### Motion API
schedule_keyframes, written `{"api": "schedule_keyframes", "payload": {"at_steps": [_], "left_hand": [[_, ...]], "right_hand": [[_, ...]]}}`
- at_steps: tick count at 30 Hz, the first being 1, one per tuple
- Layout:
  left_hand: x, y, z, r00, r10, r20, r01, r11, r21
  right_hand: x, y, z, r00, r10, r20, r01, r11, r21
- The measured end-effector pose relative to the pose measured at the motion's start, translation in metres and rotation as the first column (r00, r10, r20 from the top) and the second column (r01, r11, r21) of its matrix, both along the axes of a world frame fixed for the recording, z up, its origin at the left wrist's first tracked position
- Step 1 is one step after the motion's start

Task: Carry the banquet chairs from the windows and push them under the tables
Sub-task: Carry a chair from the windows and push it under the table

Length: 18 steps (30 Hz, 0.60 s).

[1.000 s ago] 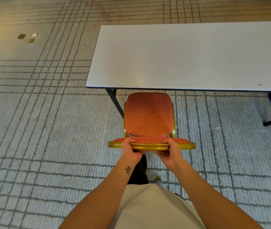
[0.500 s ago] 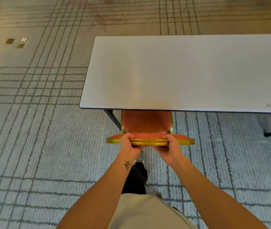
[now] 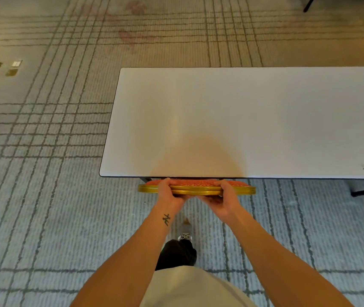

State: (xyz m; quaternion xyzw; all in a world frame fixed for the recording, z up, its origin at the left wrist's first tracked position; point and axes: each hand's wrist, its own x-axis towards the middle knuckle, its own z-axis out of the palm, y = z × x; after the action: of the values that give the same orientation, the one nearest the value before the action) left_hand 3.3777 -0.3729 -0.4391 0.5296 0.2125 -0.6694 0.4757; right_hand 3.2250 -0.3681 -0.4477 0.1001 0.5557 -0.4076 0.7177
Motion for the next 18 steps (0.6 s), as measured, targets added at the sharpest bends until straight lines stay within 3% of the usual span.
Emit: {"api": "schedule_keyframes", "payload": {"at_steps": [8, 15, 18], "left_hand": [[0.007, -0.008, -0.011, 0.998, -0.021, -0.056, 0.022, 1.0, 0.012], [-0.001, 0.029, -0.004, 0.987, -0.156, -0.031, 0.155, 0.987, -0.046], [-0.027, 0.046, 0.016, 0.965, -0.247, -0.089, 0.242, 0.969, -0.057]], "right_hand": [[0.003, -0.004, -0.002, 0.998, 0.054, -0.021, -0.055, 0.998, -0.043], [-0.01, 0.027, 0.008, 0.996, 0.074, -0.059, -0.079, 0.992, -0.101], [-0.021, 0.05, 0.017, 0.998, 0.046, -0.033, -0.05, 0.992, -0.12]]}}
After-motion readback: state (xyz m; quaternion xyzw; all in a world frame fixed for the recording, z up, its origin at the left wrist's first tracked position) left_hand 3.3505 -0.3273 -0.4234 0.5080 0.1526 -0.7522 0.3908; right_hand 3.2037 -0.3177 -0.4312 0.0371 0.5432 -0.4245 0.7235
